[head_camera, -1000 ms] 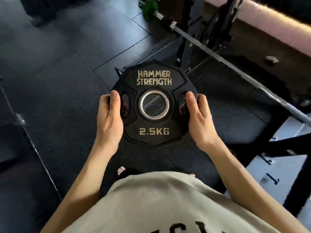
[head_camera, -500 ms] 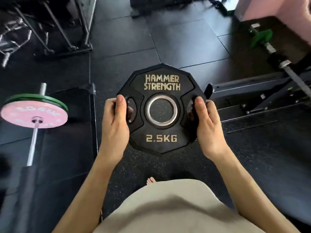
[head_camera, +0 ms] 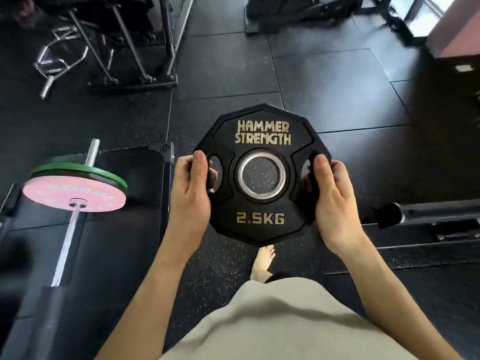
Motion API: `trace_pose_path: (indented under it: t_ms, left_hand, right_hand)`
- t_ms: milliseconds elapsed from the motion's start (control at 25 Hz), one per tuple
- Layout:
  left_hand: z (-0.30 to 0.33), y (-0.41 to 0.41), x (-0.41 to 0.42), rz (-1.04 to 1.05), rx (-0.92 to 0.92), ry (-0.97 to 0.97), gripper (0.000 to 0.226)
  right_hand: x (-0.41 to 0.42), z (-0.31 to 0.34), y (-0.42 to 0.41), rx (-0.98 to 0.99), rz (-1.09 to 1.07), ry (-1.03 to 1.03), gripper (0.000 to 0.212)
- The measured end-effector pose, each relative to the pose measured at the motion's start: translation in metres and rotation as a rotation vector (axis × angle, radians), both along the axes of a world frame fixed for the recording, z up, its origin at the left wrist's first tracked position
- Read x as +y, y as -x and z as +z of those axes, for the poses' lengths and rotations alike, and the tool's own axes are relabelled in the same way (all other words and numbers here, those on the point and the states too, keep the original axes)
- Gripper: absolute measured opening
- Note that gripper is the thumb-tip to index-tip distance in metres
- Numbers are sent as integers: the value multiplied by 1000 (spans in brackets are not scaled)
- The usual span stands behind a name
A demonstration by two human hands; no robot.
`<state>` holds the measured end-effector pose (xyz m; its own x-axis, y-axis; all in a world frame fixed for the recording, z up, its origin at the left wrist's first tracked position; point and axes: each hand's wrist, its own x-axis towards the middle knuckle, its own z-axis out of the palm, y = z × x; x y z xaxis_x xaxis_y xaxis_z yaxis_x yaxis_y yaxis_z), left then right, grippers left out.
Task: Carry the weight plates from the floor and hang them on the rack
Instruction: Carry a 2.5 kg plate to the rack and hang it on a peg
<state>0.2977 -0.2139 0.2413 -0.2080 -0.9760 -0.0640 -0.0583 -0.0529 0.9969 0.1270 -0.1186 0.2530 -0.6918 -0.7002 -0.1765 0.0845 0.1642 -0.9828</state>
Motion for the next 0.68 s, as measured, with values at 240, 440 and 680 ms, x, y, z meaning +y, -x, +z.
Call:
trace_pose_path:
  t_ms: [240, 440, 680]
  left_hand:
    - [6, 70, -139, -4, 15, -34, 28]
    - [-1, 128, -265, -61, 55, -55, 28]
    - [6, 211, -444, -215, -31, -27, 33]
  right_hand:
    - [-136, 1, 72, -24, 23, -11, 29]
    - [-252, -6, 123, -1, -35, -5, 29]
    - [-407, -5, 183, 18, -227, -46, 29]
